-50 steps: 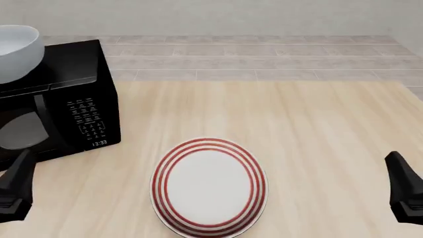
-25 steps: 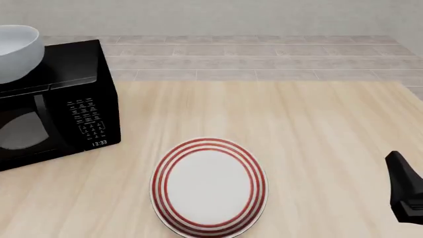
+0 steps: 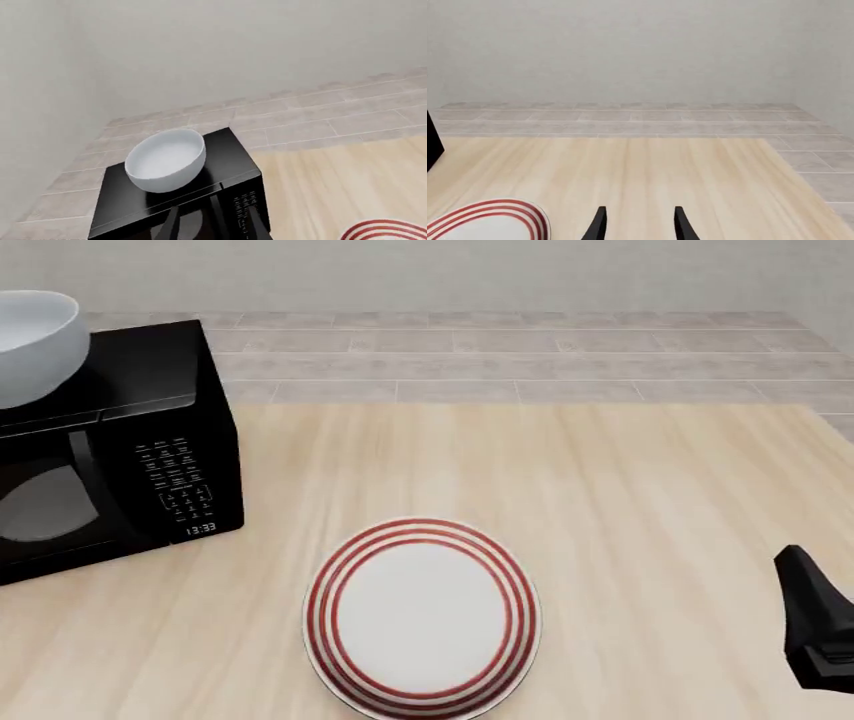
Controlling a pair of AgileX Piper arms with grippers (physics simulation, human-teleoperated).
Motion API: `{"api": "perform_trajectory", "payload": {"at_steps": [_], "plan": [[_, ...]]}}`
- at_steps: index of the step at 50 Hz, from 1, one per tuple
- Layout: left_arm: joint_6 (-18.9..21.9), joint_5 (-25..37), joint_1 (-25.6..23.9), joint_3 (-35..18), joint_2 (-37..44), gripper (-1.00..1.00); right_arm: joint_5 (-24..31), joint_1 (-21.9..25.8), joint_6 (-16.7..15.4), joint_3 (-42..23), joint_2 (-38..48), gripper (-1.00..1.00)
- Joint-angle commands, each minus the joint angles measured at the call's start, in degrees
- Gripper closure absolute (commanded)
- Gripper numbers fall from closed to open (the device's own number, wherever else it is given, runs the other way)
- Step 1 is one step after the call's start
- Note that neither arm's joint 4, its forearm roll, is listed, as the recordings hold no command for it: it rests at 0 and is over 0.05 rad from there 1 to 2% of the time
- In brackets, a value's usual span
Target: Pick up the white bowl and put it on the plate.
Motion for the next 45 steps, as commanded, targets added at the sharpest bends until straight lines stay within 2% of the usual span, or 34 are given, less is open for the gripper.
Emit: {"api": "perform_trajectory", "payload": {"at_steps": [1,2,4,5,9,13,16,17,18,23,25,26,27,29,33,34,39,41,43,44,45], "plan": [[4.5,5.0,1.2,-7.6,5.6,-1.00,-0.3,0.1,0.0,0.1,0.2,-1.00],[8.8,5.4,1.1,-7.8,5.4,-1.00,-0.5,0.1,0.0,0.2,0.3,-1.00],[9.5,6.1,1.4,-9.3,5.8,-1.00,-0.1,0.1,0.0,0.1,0.0,-1.00],[11.8,6.0,1.8,-9.3,5.3,-1.00,-0.1,0.1,0.0,0.1,0.0,-1.00],[13.0,9.0,1.9,-11.7,8.1,-1.00,0.2,0.1,0.0,-0.1,-0.1,-1.00],[17.4,10.2,0.8,-11.7,9.0,-1.00,0.6,0.1,0.0,-0.3,-0.3,-1.00],[18.1,12.4,-0.6,-12.5,9.9,-1.00,1.0,0.1,0.0,-0.6,-0.4,-1.00],[23.0,13.2,-1.0,-11.3,9.5,-1.00,1.0,0.1,0.0,-0.7,-0.3,-1.00],[23.8,12.5,-0.8,-12.1,9.0,-1.00,1.2,0.1,0.0,-0.8,-0.4,-1.00],[23.5,16.3,-0.9,-16.8,12.5,-1.00,1.5,0.1,0.0,-1.1,-0.4,-1.00],[26.5,17.7,-4.1,-16.5,10.6,-1.00,1.2,0.1,0.0,-0.9,-0.3,-1.00],[29.3,16.6,-3.3,-15.3,10.0,-1.00,1.1,0.1,0.0,-0.8,-0.3,-1.00],[30.3,17.0,-1.6,-15.8,11.9,-1.00,0.6,0.1,0.0,-0.5,-0.1,-1.00],[28.1,18.2,-0.8,-18.8,15.1,-1.00,-0.4,0.1,0.0,0.0,0.4,-1.00],[30.6,18.3,-0.1,-19.9,17.0,-1.00,-0.9,0.1,0.0,0.1,0.8,-1.00],[28.6,20.2,-0.2,-23.3,19.1,-1.00,-0.9,0.1,0.0,0.1,0.8,-1.00],[31.7,19.7,1.0,-24.5,20.8,-1.00,-0.6,0.1,0.0,0.0,0.6,-1.00],[31.0,21.8,0.6,-26.1,22.1,-1.00,-0.6,0.1,0.0,0.0,0.6,-1.00],[31.2,23.5,0.5,-29.8,23.9,-1.00,-0.8,0.1,0.0,0.1,0.8,-1.00],[31.9,24.1,0.4,-30.2,24.2,-1.00,-0.6,0.1,0.0,0.0,0.6,-1.00],[35.2,22.9,1.3,-28.2,23.6,-1.00,-0.6,0.1,0.0,0.0,0.5,-1.00]]}}
